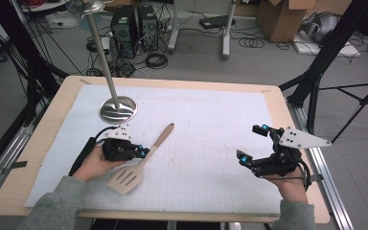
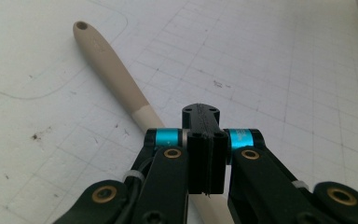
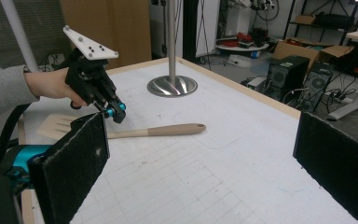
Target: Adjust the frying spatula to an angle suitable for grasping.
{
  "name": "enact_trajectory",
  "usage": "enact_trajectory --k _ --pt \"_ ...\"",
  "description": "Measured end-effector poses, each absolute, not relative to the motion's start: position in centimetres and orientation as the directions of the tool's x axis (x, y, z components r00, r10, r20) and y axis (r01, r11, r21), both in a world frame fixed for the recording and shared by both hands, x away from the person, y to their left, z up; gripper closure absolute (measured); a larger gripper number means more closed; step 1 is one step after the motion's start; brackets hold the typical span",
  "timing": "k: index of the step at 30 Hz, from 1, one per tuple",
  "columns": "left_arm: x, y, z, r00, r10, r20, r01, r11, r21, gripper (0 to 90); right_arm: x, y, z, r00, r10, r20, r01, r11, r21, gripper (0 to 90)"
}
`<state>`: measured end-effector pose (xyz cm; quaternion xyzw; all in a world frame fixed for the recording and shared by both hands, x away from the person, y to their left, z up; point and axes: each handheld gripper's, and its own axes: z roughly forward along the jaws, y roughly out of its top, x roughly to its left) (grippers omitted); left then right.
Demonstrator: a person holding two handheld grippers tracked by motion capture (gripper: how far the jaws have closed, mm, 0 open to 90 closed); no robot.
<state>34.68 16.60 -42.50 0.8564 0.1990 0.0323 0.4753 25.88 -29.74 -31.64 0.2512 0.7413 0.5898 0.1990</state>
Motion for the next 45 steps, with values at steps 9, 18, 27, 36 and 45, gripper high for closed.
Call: enact_trajectory --k 9,18,27,36,45 --pt "34.7 16.2 -43.1 0.917 0.378 -0.127 0.315 -0.493 0.811 89.4 25.8 -29.8 -31.6 -0.795 0.606 0.004 0.138 0.176 0.975 2.3" --pt "34.7 15.9 -43.3 0.922 0.372 -0.112 0.306 -0.517 0.800 89.4 25.9 -29.8 -31.7 -0.795 0.606 0.005 0.139 0.175 0.975 2.3" --pt "34.6 15.4 -43.7 0.923 0.373 -0.099 0.305 -0.546 0.780 89.5 25.9 -29.8 -31.8 -0.797 0.604 0.008 0.143 0.177 0.974 2.3" --pt "34.5 14.8 -43.6 0.921 0.378 -0.096 0.313 -0.569 0.761 89.6 25.9 -29.7 -31.9 -0.797 0.604 0.013 0.152 0.179 0.972 2.3" --pt "34.2 14.5 -43.7 0.928 0.361 -0.087 0.304 -0.604 0.737 89.8 26.0 -29.7 -32.0 -0.797 0.604 0.013 0.158 0.188 0.969 2.3"
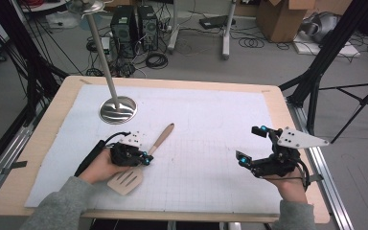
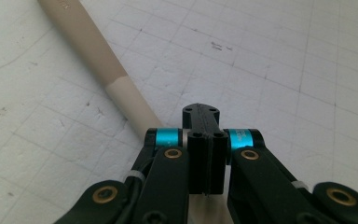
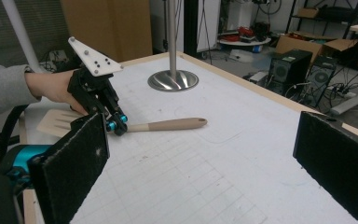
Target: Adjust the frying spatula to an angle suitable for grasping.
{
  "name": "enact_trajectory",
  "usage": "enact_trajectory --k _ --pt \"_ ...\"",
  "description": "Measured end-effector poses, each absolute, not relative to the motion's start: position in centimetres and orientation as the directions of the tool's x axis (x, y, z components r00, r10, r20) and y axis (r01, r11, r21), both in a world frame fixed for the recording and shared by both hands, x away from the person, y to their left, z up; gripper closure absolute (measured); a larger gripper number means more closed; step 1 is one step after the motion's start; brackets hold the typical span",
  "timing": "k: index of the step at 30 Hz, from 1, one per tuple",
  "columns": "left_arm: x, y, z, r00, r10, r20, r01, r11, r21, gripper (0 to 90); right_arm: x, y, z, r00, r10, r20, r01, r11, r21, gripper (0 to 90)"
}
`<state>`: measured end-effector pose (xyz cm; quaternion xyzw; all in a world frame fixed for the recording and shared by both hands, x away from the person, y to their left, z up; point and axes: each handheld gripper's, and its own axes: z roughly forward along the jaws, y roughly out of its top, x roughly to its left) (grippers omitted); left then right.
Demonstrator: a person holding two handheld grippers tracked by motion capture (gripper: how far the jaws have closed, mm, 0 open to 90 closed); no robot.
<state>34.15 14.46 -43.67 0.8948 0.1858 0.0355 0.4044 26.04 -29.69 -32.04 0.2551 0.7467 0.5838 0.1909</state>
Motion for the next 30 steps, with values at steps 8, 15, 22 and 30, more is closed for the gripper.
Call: enact_trajectory --k 8,15,22,30 --pt "34.1 14.5 -43.5 0.925 0.372 -0.075 0.305 -0.612 0.729 89.8 26.1 -29.7 -32.1 -0.800 0.600 0.016 0.162 0.191 0.968 2.3" --pt "33.7 14.2 -43.3 0.924 0.378 -0.056 0.304 -0.640 0.705 89.8 26.1 -29.9 -32.2 -0.793 0.609 0.015 0.163 0.188 0.969 2.3" --pt "33.6 14.6 -43.2 0.925 0.377 -0.049 0.303 -0.655 0.692 89.8 26.1 -30.0 -32.3 -0.792 0.610 0.017 0.165 0.188 0.968 2.3" --pt "33.5 15.2 -43.1 0.924 0.380 -0.043 0.303 -0.659 0.689 89.8 26.2 -29.9 -32.3 -0.794 0.608 0.016 0.166 0.191 0.967 2.3"
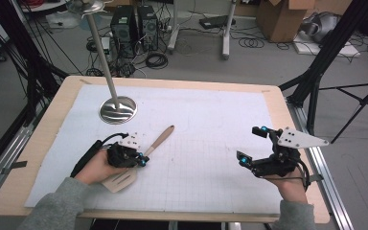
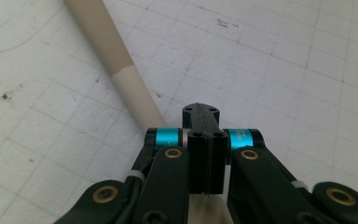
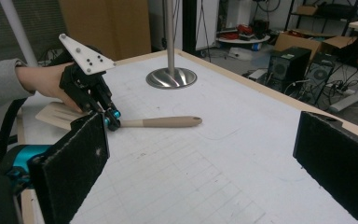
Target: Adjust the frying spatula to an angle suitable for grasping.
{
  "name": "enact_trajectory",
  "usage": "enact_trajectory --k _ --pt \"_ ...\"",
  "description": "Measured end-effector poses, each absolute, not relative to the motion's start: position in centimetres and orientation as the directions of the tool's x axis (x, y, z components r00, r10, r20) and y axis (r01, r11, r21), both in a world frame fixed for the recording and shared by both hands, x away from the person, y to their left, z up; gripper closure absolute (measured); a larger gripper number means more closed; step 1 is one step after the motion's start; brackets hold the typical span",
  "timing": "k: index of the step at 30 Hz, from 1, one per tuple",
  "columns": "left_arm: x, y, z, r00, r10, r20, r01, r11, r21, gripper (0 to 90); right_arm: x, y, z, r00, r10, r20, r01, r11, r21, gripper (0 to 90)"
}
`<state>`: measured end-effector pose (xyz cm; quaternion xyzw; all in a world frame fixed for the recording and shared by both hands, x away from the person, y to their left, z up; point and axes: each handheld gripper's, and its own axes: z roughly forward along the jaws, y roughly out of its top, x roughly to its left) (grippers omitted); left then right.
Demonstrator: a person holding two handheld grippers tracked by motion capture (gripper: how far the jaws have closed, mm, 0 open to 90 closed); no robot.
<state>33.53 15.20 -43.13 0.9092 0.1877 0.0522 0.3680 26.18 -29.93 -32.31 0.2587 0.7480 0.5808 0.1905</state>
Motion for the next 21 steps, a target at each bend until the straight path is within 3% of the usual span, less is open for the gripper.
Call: enact_trajectory --k 21 --pt "33.5 17.0 -43.1 0.932 0.360 -0.034 0.283 -0.668 0.689 89.8 26.3 -29.9 -32.4 -0.794 0.607 0.019 0.172 0.195 0.966 2.3"
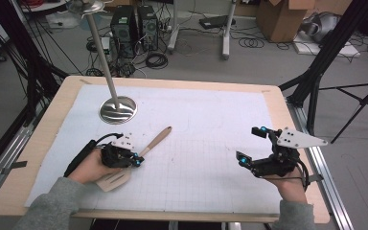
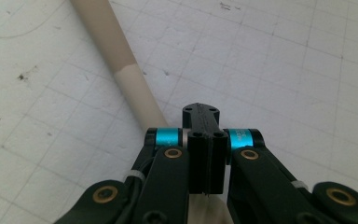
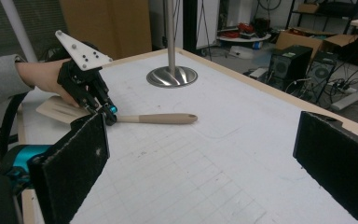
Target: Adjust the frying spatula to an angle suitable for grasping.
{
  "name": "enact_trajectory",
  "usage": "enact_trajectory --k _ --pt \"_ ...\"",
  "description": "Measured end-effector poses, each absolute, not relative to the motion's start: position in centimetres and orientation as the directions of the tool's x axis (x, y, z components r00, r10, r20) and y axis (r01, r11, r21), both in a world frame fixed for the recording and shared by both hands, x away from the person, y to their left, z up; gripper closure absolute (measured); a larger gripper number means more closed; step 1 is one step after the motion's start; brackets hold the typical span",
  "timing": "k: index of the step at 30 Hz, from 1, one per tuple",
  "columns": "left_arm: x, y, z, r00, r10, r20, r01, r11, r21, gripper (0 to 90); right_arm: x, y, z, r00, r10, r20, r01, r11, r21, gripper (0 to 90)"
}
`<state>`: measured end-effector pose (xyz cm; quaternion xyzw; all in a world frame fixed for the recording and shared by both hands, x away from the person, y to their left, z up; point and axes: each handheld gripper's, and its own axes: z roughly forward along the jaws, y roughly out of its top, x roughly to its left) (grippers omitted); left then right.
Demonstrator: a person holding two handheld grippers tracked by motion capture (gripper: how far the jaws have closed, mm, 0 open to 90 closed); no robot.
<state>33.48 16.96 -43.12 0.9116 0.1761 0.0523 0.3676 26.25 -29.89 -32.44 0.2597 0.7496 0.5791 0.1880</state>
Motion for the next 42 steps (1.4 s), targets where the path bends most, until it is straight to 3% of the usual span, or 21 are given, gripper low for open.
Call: enact_trajectory --k 11,21,33,42 --pt "33.6 18.0 -43.2 0.929 0.364 -0.065 0.301 -0.641 0.706 89.8 26.2 -29.8 -32.5 -0.798 0.602 0.019 0.174 0.199 0.964 2.3" --pt "35.3 19.8 -41.8 0.884 0.463 -0.066 0.325 -0.506 0.799 89.8 26.3 -29.6 -32.4 -0.801 0.598 0.022 0.168 0.191 0.967 2.3" --pt "37.8 19.6 -43.2 0.865 0.484 -0.132 0.392 -0.488 0.780 89.7 26.2 -30.1 -32.5 -0.797 0.604 0.028 0.173 0.183 0.968 2.3" --pt "37.7 18.3 -44.1 0.885 0.449 -0.126 0.381 -0.540 0.750 89.7 26.4 -29.8 -32.5 -0.798 0.602 0.024 0.174 0.193 0.966 2.4"
